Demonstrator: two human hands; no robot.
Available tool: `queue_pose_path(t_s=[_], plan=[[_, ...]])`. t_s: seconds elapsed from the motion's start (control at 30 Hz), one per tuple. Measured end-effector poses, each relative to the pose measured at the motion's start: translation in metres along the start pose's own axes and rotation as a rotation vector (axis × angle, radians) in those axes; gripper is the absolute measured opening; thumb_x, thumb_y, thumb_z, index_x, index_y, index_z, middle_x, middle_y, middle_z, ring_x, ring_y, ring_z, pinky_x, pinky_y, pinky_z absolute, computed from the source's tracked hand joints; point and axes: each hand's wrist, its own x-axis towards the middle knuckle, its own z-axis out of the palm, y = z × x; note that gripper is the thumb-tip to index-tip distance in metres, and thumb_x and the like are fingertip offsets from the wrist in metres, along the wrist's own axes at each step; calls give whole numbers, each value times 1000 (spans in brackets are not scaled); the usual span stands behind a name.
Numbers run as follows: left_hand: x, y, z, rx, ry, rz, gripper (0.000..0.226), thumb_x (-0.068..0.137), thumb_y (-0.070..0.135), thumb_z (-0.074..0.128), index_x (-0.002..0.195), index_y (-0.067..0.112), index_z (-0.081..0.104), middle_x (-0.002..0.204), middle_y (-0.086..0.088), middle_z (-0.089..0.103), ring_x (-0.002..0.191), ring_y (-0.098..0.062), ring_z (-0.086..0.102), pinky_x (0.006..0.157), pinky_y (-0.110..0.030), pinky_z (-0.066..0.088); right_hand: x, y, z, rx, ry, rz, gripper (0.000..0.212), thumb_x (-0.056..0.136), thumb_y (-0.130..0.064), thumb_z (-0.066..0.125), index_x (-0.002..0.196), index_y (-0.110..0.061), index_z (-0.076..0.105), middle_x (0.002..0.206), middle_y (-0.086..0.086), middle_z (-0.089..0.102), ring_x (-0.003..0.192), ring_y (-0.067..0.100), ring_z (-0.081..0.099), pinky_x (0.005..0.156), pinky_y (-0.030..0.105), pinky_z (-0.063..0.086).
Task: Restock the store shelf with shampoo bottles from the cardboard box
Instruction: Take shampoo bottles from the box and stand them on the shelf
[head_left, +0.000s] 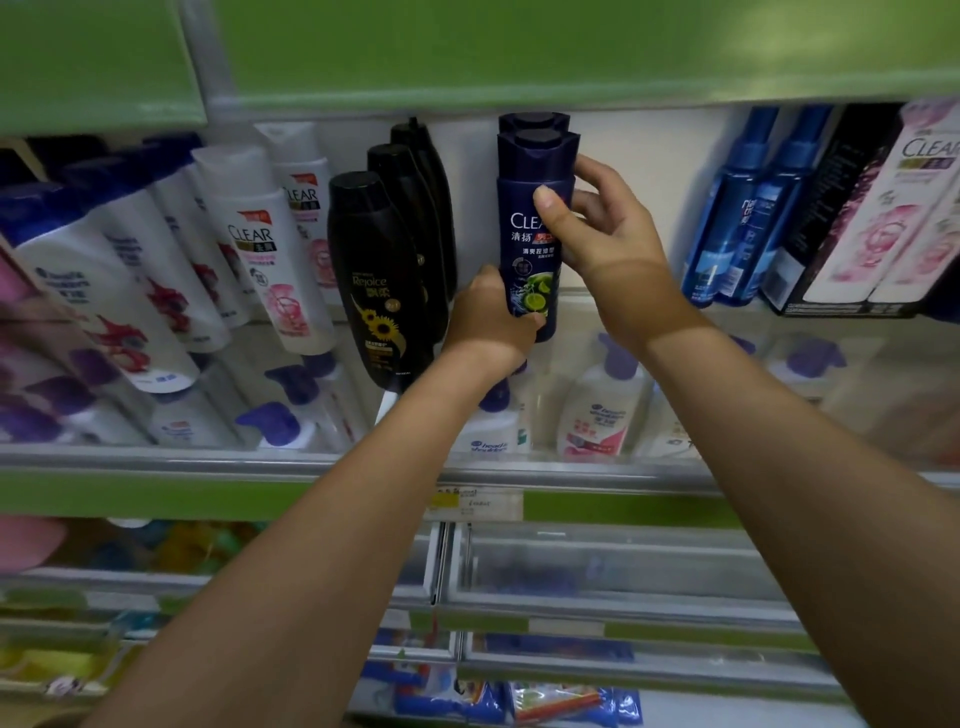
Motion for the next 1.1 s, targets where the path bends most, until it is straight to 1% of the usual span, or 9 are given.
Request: queue_pose_path(t_s=[0.07,0.17,0.27,0.37,0.43,0.57,0.8,1.0,1.1], plan=[[-4,2,-2,-27,-25,-16,39,84,20,68,119,12,52,110,-4,64,85,-16,62,59,-17,48,-3,0,0,34,32,45,43,92,-17,64,131,-6,49,114,12,68,100,14,68,87,28,54],[-17,4,-5,-76,-47,-60,41,83,26,69,117,13,49,110,-5,66,95,-25,65,79,-32,53,-10,-2,-2,29,97,90,41,93,-25,63,129,-9,51,116,7,67,102,6,66,89,24,51],[-38,6,-10,-170,-50,-96,26,86,27,64,101,21,44,99,-11,67,90,-39,65,78,-47,56,-21,-5,-4,-20,173,127,35,92,-30,63,124,-17,55,107,-4,64,103,4,62,99,31,48],[-65,7,-23,-247,-35,-55,22,89,21,62,99,24,43,86,5,57,84,-18,61,84,-40,54,-42,-7,-5,-60,257,136,21,91,-23,64,111,-20,58,101,-8,62,98,5,60,104,40,47],[-86,6,-36,-289,-48,-10,17,90,22,62,104,21,53,95,4,62,89,-10,61,86,-31,53,-61,-9,-4,-47,311,142,12,90,-17,66,99,-22,61,98,-7,64,95,9,61,101,42,49],[-126,-4,-65,-377,-74,-22,23,90,23,62,112,16,60,101,6,64,87,1,60,69,-6,49,-103,-16,8,-36,289,186,12,91,-11,64,95,-22,62,93,-8,65,93,7,62,93,35,53],[-189,-55,-121,-461,-118,-84,8,90,25,62,98,23,64,90,8,68,81,1,64,72,-13,52,-183,-35,84,51,240,241,12,92,-7,61,99,-15,62,98,5,66,104,19,66,92,32,54],[-237,-140,-184,-452,-120,-172,3,91,19,61,92,19,64,95,-4,70,92,-16,66,81,-25,52,-257,-18,182,104,214,348,14,91,-5,60,103,-12,60,101,10,66,96,16,66,90,34,54],[-262,-190,-219,-405,-162,-213,4,91,19,61,92,20,65,93,-4,70,90,-15,66,80,-27,53,-290,-1,230,117,234,413,12,91,-6,61,98,-14,61,101,11,66,95,16,67,87,33,56]])
